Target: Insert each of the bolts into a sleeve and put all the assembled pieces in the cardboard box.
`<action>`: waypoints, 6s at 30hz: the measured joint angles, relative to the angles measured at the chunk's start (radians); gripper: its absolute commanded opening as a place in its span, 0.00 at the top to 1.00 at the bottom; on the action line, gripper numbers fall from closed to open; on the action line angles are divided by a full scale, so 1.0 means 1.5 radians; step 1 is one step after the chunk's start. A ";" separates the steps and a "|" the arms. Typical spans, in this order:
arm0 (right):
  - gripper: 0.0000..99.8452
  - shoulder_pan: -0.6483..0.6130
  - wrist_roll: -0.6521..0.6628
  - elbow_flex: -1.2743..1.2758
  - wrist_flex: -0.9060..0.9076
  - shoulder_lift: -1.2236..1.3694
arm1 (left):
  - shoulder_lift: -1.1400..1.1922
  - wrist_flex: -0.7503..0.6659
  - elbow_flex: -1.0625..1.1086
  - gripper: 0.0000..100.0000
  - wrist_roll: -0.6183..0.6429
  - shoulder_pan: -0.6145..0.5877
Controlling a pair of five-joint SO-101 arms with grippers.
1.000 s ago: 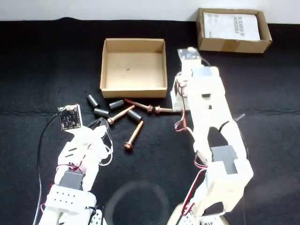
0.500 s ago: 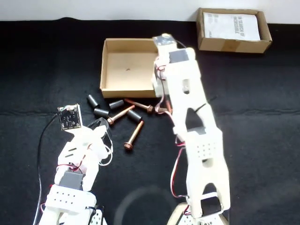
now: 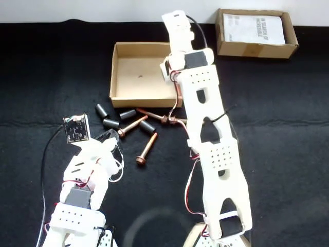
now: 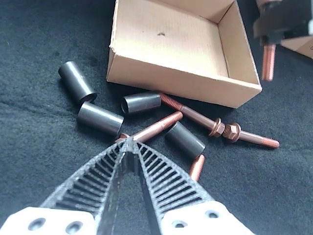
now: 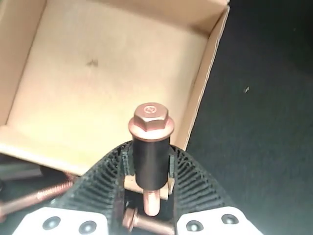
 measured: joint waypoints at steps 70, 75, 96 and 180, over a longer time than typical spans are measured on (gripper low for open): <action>0.83 -0.148 -0.008 0.524 0.041 -0.214 | -0.110 0.048 0.000 0.99 0.000 -0.146; 0.83 -0.149 0.016 0.525 0.013 -0.191 | -0.110 0.048 0.000 0.99 0.000 -0.146; 0.83 -0.204 0.043 0.409 -0.004 -0.070 | -0.110 0.046 0.000 0.99 0.000 -0.146; 0.99 0.130 -0.116 1.356 -0.043 -1.159 | 0.685 0.268 -0.533 0.99 0.092 0.224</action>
